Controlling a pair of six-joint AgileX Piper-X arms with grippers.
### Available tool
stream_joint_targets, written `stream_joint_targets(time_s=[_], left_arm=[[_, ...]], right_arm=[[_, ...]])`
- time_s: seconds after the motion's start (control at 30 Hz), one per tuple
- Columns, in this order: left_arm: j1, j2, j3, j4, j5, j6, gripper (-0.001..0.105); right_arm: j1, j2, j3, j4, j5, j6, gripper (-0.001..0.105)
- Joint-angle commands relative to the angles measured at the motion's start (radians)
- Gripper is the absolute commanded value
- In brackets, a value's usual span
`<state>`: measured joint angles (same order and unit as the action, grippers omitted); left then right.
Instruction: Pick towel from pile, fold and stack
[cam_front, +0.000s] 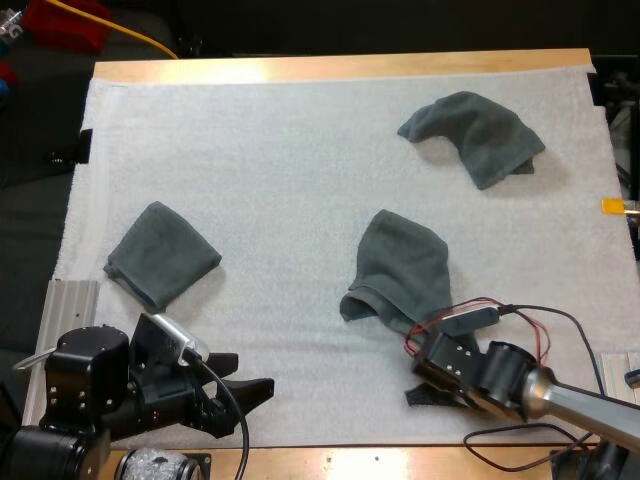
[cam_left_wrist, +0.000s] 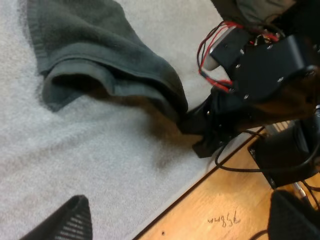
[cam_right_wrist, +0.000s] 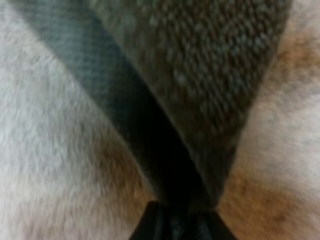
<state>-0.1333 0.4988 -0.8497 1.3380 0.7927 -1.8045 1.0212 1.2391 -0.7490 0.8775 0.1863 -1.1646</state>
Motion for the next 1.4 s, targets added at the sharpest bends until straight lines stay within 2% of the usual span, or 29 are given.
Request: stream_joint_targets(time_s=[0.0,0.1,0.33,0.53,0.77,0.87,0.97,1.27,1.37], left_arm=[[-0.015,0.001,-0.002,-0.005,0.011,0.010,0.070],[-0.042,0.001,-0.002,-0.005,-0.002,0.033,0.070],[-0.082,0.001,-0.002,-0.007,-0.049,0.060,0.070],[-0.082,0.001,0.011,-0.015,-0.050,0.063,0.070],[-0.120,0.003,0.071,-0.026,-0.050,0.077,0.070],[-0.143,0.003,0.094,-0.073,-0.048,0.072,0.070],[-0.149,0.009,0.103,-0.128,-0.057,0.031,0.070],[-0.157,0.209,0.103,-0.176,-0.055,0.033,0.070],[-0.186,0.287,0.103,-0.215,-0.037,0.033,0.070]], right_arm=[[0.003,-0.019,-0.005,0.054,-0.015,-0.036,0.001],[0.039,-0.049,-0.005,0.118,-0.058,-0.040,0.001],[0.184,-0.066,-0.005,0.279,-0.055,-0.021,0.001],[0.248,-0.066,-0.005,0.369,-0.023,0.008,0.001],[0.250,-0.066,-0.005,0.388,-0.013,0.022,0.001],[0.250,-0.066,-0.005,0.386,-0.006,0.025,0.001],[0.250,-0.066,-0.005,0.384,-0.006,0.025,0.001],[0.250,-0.066,-0.005,0.384,-0.006,0.038,0.001],[0.250,-0.066,-0.005,0.384,-0.006,0.040,0.001]])
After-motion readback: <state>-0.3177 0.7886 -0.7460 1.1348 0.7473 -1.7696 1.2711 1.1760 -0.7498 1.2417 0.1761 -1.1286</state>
